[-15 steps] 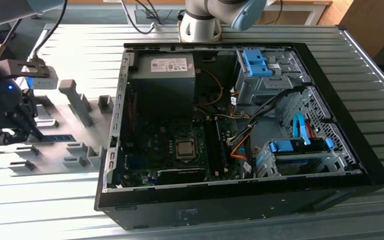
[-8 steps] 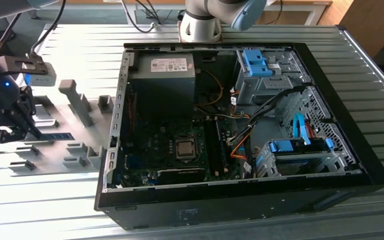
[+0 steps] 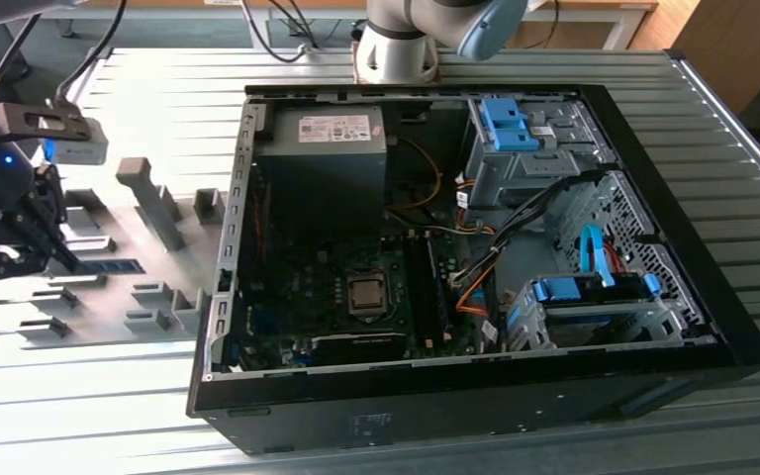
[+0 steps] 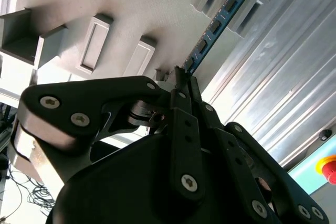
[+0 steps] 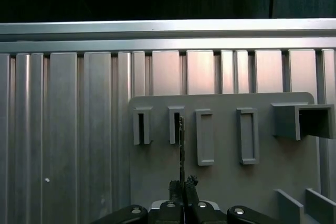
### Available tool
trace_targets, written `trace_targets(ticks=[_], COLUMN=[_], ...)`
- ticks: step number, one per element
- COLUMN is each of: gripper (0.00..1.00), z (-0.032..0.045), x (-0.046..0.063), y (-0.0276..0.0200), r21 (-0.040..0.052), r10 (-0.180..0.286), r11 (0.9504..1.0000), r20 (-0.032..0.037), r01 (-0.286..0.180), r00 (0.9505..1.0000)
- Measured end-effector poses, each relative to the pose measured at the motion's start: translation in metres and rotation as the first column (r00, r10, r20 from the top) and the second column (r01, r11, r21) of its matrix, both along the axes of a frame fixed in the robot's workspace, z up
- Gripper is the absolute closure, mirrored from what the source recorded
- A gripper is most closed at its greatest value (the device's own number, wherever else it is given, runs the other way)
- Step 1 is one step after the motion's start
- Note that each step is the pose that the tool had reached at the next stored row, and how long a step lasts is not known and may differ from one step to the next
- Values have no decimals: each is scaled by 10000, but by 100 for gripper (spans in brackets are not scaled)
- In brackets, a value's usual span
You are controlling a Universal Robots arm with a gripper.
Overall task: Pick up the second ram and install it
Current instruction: 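Pick up the second ram and move it above second insertion slot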
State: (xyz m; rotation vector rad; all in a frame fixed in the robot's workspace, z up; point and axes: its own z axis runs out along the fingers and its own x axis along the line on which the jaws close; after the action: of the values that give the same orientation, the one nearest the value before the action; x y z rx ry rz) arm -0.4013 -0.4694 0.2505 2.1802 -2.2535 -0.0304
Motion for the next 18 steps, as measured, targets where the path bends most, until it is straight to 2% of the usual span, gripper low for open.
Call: trace_targets(ticks=[18], gripper=[86], z=[144], x=[0], y=[0], r21=[0], r10=[0], r11=[10000], r20=[-1], r01=[0], r00=[10000])
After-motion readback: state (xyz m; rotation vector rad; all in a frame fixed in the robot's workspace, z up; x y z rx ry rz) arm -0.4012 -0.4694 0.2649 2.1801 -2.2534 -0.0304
